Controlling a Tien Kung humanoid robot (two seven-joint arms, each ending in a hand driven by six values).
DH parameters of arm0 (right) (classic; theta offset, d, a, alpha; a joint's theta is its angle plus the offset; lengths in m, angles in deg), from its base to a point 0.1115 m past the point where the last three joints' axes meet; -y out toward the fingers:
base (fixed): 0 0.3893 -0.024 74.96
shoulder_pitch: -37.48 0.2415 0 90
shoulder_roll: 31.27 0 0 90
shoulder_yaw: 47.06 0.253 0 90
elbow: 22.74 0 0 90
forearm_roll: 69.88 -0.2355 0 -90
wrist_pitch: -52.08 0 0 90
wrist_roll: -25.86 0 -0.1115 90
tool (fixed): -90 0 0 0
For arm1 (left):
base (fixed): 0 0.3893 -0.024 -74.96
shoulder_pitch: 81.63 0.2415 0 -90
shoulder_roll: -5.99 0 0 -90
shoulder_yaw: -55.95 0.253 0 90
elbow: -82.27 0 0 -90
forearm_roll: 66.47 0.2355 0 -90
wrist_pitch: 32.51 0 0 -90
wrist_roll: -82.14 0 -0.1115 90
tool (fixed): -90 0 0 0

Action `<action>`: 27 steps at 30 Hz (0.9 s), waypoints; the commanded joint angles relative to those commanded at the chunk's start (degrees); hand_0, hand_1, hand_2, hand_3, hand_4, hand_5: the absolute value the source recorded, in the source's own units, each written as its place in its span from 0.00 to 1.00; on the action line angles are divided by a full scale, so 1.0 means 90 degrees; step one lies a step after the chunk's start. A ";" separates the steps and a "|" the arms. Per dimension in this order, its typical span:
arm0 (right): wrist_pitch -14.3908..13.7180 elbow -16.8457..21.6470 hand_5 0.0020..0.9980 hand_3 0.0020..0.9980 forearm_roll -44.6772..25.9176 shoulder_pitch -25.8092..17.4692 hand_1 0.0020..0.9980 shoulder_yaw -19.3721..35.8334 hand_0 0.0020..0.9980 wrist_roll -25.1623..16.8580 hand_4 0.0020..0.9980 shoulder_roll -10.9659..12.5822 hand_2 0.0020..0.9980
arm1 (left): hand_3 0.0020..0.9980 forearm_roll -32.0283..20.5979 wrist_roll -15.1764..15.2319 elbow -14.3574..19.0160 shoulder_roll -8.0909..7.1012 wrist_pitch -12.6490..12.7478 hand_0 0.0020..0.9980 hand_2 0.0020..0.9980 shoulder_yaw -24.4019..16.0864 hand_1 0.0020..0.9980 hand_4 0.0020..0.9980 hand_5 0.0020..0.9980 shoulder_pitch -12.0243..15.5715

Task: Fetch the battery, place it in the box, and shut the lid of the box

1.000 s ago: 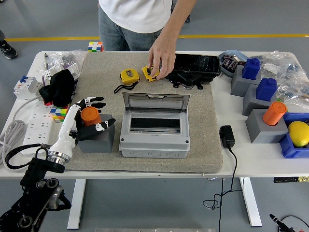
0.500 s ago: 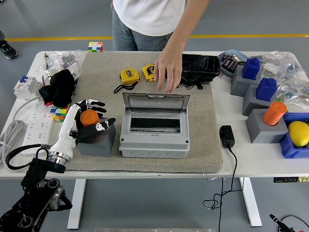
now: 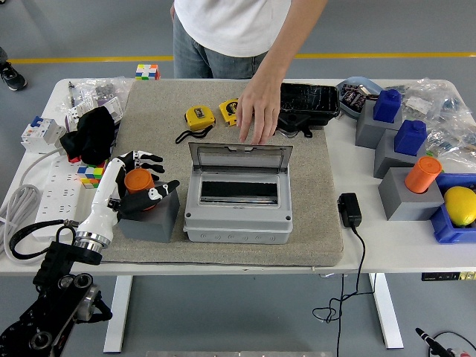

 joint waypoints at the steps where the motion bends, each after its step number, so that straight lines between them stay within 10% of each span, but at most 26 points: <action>1: 0.0000 0.0000 1.00 0.84 0.0005 0.0000 0.79 0.0005 0.85 0.0001 1.00 -0.0001 0.77 | 0.48 -0.0002 0.0002 -0.0004 0.0000 0.0003 0.43 0.44 0.0002 0.58 1.00 0.13 -0.0001; 19: -0.0002 0.0000 1.00 0.84 -0.0008 0.0004 0.79 0.0000 0.85 -0.0003 1.00 -0.0003 0.77 | 0.47 -0.0091 0.0042 -0.0076 0.0065 0.0035 0.39 0.43 -0.0051 0.54 1.00 0.14 0.0057; 27: -0.0002 0.0000 1.00 0.84 -0.0017 -0.0009 0.79 -0.0027 0.85 -0.0002 1.00 -0.0003 0.77 | 0.38 -0.0092 0.0051 -0.0091 0.0067 0.0071 0.24 0.34 -0.0040 0.34 1.00 0.14 0.0074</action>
